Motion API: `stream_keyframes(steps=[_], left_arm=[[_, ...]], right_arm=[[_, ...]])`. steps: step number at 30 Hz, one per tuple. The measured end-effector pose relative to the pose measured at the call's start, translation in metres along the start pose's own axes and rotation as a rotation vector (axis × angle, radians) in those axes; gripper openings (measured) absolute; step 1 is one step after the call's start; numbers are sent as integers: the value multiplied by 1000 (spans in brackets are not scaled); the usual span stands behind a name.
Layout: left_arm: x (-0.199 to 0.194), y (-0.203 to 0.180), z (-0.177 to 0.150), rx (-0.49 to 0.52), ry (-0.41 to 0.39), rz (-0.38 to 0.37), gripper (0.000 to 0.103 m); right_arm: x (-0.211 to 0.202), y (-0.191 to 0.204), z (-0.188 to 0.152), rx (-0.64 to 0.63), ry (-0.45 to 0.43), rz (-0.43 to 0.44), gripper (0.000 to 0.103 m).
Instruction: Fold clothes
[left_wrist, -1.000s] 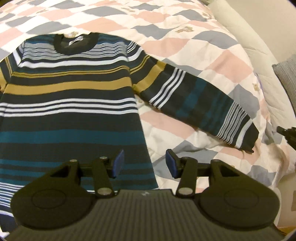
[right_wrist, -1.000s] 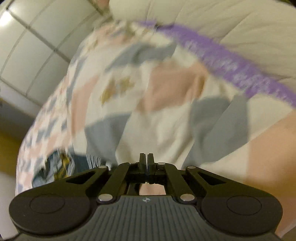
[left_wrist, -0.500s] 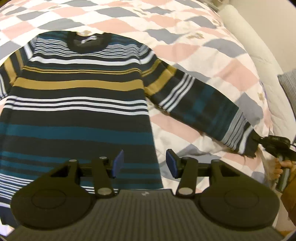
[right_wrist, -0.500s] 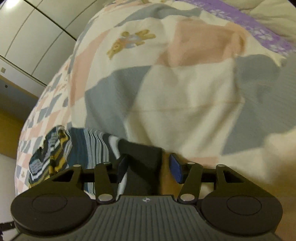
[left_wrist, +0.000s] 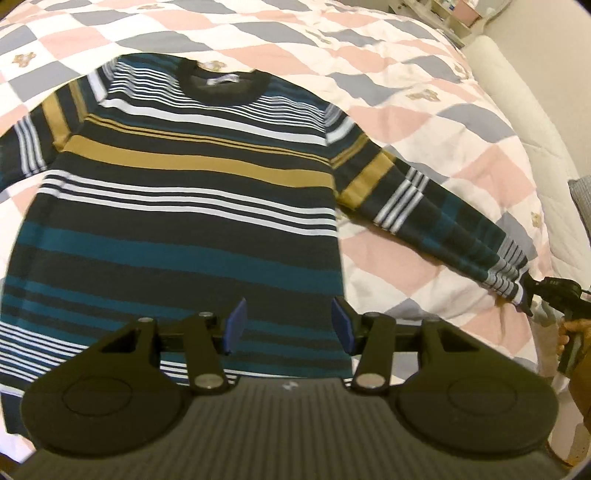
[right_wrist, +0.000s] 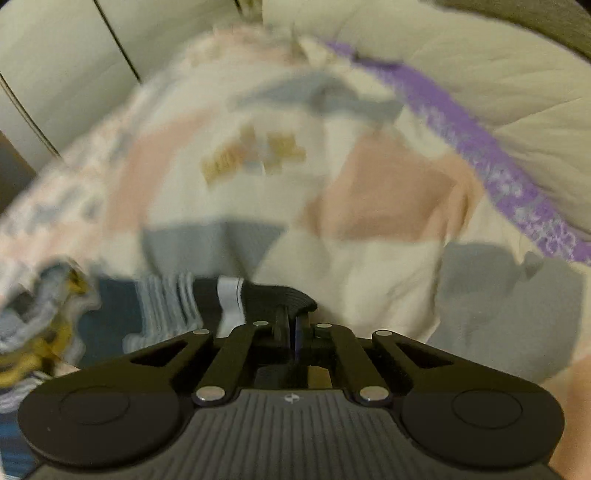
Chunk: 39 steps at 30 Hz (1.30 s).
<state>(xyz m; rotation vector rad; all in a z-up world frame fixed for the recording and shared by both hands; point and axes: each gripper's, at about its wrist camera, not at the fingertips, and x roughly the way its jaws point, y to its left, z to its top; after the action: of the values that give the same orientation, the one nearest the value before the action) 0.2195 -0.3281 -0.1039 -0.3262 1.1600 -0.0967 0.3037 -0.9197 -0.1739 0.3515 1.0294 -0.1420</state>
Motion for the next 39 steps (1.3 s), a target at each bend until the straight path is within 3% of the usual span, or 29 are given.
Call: stream_keyframes(steps=[1,2,3,4,5,8,12,15,23,28,31,35,36,37,39], left_arm=[[-4,7,-1,-12,-9,6,50],[-8,18,-3,-31,-20,15,52],[-13,30,-4,-50,-32,25,52],[-19,45,-6,-77,-44,39,52],[-24,60,-8,-104,-57,53,52],[-41,110,-13,-187,-85,94,52],[-64,189,-17,-300,-123,145,53],[-80,263,-14,-406,-159,187,54],[-101,476,0,-718,-267,224,53],[-75,560,23,-841,-271,194,53],[-49,588,36,-871,-231,174,53],[-25,610,28,-933,-200,134,51],[-25,612,26,-933,-207,130,38],[-36,607,26,-879,-246,154,4],[-57,598,26,-770,-321,202,5]], right_arm=[[7,5,2,2,14,-33,3],[8,9,4,3,14,-88,20],[3,14,6,-7,-7,-177,50],[-2,19,8,-17,-28,-266,61],[-7,23,10,-26,-49,-348,65],[-37,31,18,-8,-117,-353,64],[-63,71,10,64,-141,-130,65],[-59,133,-21,68,-78,7,70],[-29,327,-154,68,197,184,72],[-31,418,-199,-1,259,171,76],[-37,444,-221,-5,288,137,76],[-39,460,-237,5,308,63,77],[-39,463,-239,9,311,43,78],[-39,466,-242,12,313,24,79],[-39,474,-243,11,302,5,85]])
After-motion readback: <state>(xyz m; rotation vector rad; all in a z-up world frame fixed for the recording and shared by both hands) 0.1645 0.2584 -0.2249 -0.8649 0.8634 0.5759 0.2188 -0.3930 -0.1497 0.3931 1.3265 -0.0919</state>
